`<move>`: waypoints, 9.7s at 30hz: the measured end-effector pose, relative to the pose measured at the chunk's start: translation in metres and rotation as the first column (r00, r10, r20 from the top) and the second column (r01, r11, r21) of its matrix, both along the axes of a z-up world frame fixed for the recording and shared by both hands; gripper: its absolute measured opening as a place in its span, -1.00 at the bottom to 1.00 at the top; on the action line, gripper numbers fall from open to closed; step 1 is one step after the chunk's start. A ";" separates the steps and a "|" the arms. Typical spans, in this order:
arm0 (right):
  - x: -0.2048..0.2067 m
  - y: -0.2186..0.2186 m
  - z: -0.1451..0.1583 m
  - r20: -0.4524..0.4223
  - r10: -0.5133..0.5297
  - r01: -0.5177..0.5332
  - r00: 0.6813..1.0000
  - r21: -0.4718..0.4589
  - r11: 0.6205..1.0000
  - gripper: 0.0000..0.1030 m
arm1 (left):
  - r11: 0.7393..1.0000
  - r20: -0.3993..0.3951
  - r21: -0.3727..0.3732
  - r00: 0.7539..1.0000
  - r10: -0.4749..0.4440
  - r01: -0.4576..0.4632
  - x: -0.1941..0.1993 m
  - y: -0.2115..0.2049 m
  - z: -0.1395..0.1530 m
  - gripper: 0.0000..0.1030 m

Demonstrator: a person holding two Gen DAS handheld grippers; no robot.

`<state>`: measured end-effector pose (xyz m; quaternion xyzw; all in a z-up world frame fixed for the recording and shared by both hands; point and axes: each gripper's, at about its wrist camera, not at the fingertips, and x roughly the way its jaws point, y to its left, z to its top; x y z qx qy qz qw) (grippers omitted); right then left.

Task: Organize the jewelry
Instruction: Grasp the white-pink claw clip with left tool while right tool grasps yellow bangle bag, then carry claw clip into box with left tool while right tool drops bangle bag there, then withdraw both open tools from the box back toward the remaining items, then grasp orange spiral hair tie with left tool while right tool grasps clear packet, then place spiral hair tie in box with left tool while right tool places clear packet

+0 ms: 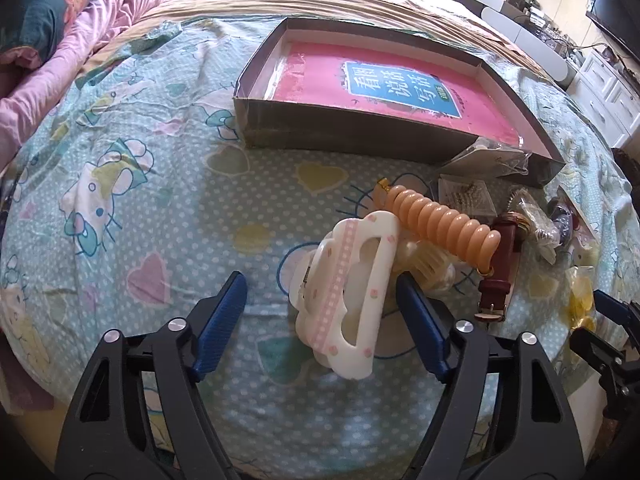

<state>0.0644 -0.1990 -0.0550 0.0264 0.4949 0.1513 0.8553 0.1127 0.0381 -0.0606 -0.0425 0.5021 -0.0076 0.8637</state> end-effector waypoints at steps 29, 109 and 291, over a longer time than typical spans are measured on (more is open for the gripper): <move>0.023 0.018 0.057 0.188 0.085 -0.087 0.978 0.000 0.996 -0.22 | 1.000 0.126 -0.026 0.992 -0.007 0.010 0.012 0.024 0.055 -0.45; 0.125 -0.005 0.078 0.241 -0.053 0.036 0.969 0.075 0.997 0.57 | 1.000 0.174 -0.013 0.985 0.004 -0.002 0.102 0.002 0.084 0.81; 0.175 -0.009 0.076 0.214 0.010 -0.062 0.977 0.235 0.970 -0.27 | 0.982 0.185 0.028 0.964 -0.189 0.187 0.139 -0.055 0.087 -0.79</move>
